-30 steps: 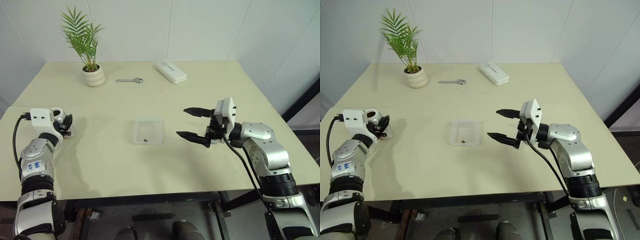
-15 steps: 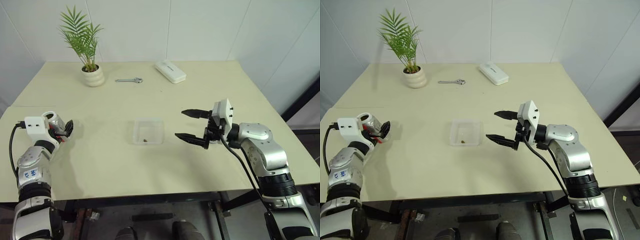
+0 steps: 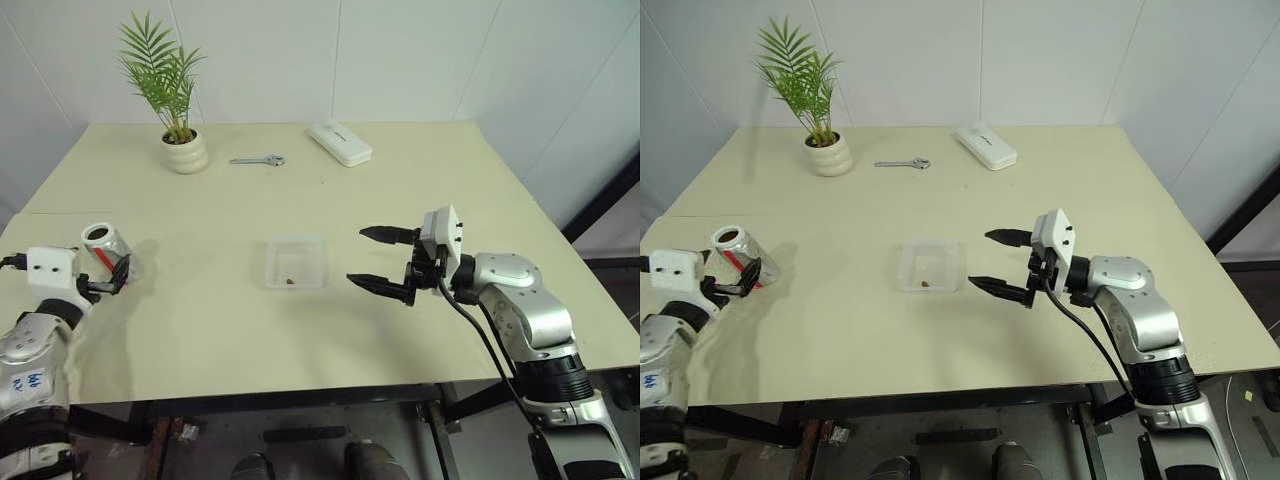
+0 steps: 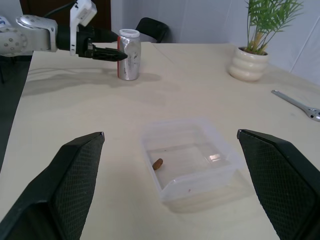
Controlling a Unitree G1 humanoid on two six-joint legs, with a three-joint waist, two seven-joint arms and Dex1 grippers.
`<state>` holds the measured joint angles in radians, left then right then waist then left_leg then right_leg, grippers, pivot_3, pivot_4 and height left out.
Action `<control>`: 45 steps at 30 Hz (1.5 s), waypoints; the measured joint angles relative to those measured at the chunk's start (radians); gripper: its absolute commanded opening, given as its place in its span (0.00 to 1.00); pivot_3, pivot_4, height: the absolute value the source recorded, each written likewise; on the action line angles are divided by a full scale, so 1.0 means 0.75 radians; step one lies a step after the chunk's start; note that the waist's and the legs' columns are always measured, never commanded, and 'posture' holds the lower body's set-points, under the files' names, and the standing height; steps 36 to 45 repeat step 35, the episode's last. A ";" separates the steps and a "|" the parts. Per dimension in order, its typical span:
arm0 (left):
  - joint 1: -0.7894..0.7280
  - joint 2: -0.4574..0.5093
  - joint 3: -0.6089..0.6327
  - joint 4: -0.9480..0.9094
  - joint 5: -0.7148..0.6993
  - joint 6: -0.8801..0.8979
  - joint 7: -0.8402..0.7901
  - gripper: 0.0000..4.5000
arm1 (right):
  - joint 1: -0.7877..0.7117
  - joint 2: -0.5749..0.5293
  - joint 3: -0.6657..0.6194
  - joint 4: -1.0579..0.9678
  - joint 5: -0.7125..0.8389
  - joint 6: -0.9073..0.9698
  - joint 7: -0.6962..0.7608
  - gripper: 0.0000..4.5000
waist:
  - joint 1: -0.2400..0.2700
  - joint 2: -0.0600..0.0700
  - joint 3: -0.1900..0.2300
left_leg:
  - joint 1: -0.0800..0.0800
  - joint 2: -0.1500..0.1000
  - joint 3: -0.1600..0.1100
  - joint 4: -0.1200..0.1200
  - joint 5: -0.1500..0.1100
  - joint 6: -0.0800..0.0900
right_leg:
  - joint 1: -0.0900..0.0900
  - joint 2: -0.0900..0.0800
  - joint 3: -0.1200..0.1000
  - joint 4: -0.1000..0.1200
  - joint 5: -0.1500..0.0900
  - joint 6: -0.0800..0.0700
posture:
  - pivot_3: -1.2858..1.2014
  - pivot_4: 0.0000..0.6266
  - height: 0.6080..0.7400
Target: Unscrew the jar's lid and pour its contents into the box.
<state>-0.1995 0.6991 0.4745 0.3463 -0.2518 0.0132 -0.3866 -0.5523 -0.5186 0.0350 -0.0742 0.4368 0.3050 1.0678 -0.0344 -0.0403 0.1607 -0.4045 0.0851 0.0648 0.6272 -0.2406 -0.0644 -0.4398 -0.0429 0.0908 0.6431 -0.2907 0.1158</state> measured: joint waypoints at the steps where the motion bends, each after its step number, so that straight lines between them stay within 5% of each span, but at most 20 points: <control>1: 0.061 0.008 0.006 -0.056 -0.002 0.015 -0.015 1.00 | 0.005 -0.006 0.000 -0.012 0.005 0.009 0.002 1.00 | -0.002 0.000 0.000 | 0.000 0.001 0.000 0.000 -0.001 0.000 | -0.001 0.000 0.000 -0.001 0.000 0.000 | 0.52 0.24 1.00; 10: 0.385 0.219 0.074 -0.370 -0.016 0.030 -0.317 1.00 | 0.003 -0.094 -0.012 -0.030 0.041 0.061 0.056 1.00 | -0.018 -0.001 0.003 | 0.000 0.002 0.004 0.000 -0.004 0.000 | 0.000 -0.003 -0.001 -0.008 -0.013 -0.026 | 0.52 0.24 1.00; 20: 0.171 0.243 -0.141 -0.679 -0.208 0.067 -0.681 1.00 | -0.024 -0.183 -0.014 0.014 0.063 0.074 0.125 1.00 | -0.026 0.003 0.005 | -0.001 0.002 0.006 -0.001 -0.008 0.003 | 0.000 -0.002 0.000 -0.010 -0.011 -0.024 | 0.52 0.24 1.00; 23: 0.096 0.261 -0.165 -0.681 -0.248 0.110 -0.746 1.00 | -0.016 -0.232 -0.035 0.022 0.061 0.074 0.137 1.00 | -0.036 0.004 0.007 | 0.000 0.003 0.006 -0.001 -0.009 0.004 | -0.001 0.000 0.001 -0.010 -0.002 -0.003 | 0.52 0.24 1.00; 45: 0.099 0.273 -0.128 -0.651 -0.251 0.151 -0.780 1.00 | 0.064 -0.356 -0.166 0.033 0.047 0.066 0.129 1.00 | -0.032 0.007 0.014 | -0.001 0.003 0.007 0.001 -0.011 0.005 | -0.001 0.001 0.002 -0.010 -0.004 -0.004 | 0.52 0.24 1.00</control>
